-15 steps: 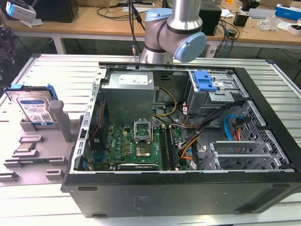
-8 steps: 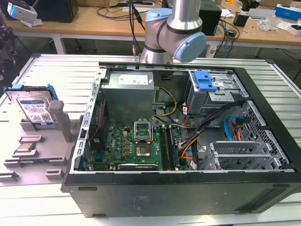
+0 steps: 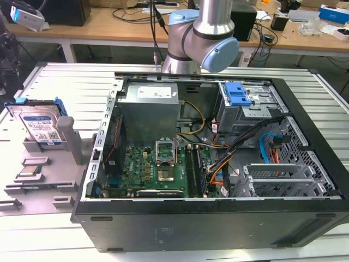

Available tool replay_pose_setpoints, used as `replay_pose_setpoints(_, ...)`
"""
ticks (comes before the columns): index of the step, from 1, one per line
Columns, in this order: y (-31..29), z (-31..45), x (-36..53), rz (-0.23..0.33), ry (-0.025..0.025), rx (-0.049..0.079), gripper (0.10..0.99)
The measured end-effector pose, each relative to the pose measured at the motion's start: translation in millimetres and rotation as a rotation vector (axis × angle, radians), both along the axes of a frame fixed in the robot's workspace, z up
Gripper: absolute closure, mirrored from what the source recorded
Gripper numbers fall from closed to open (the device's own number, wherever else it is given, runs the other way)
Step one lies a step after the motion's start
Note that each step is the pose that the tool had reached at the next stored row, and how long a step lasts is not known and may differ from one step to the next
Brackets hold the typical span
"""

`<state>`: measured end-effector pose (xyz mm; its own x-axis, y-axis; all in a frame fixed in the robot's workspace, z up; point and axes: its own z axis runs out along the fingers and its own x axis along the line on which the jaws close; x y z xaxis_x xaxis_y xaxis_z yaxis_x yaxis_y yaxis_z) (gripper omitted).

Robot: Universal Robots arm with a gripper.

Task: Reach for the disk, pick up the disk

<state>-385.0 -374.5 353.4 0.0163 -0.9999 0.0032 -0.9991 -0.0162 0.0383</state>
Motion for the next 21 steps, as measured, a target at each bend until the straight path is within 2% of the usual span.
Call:
replay_pose_setpoints(10,0.2,-6.8,0.0,0.0,0.0,-0.001,0.604)
replay_pose_setpoints(13,0.3,-10.9,0.0,0.0,0.0,-0.002,0.604)
replay_pose_setpoints(15,1.8,-15.8,0.0,0.0,0.0,-0.003,0.604)
replay_pose_setpoints(21,6.1,-21.6,0.0,0.0,-0.0001,-0.003,0.604)
